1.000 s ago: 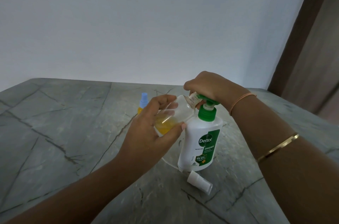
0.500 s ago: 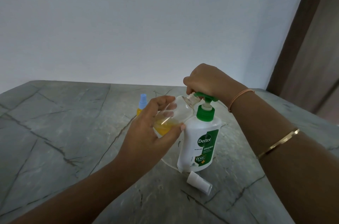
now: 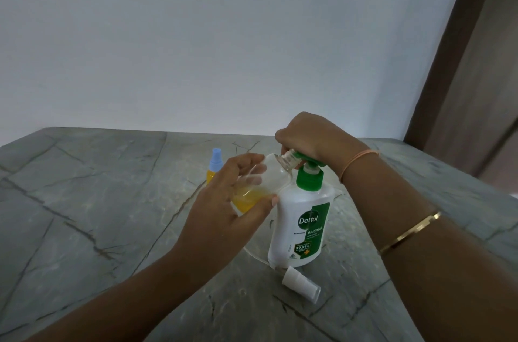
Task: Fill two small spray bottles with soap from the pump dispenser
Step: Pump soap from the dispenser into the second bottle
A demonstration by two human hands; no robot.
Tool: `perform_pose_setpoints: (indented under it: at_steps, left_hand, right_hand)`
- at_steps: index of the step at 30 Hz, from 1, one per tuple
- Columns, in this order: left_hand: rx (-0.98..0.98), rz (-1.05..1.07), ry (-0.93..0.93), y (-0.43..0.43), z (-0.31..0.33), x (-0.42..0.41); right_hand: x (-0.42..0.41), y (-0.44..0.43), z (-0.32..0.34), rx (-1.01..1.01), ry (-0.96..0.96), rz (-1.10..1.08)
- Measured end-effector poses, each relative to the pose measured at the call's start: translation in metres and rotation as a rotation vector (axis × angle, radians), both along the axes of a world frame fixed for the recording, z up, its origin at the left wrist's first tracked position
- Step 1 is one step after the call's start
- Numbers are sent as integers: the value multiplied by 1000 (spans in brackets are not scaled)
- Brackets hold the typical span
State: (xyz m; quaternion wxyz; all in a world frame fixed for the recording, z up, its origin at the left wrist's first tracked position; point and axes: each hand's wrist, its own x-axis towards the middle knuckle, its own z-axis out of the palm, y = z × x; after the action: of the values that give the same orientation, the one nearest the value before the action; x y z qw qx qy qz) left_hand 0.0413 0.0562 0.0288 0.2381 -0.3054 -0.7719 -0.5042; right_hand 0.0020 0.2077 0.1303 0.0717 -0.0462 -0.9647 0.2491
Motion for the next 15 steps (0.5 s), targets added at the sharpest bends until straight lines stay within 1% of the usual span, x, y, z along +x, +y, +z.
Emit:
perform_pose_setpoints:
  at_steps: [3, 5, 10, 15]
  left_hand:
    - [-7, -1, -7, 1, 2, 2]
    - [1, -7, -17, 2, 3, 3]
    - [3, -11, -24, 1, 2, 3]
    - [-5, -20, -20, 1, 1, 2]
  right_hand:
    - [-2, 1, 4, 38, 72, -14]
    - [-3, 1, 6, 75, 88, -24]
    - [-1, 0, 7, 60, 56, -8]
    - [1, 0, 3, -1, -42, -15]
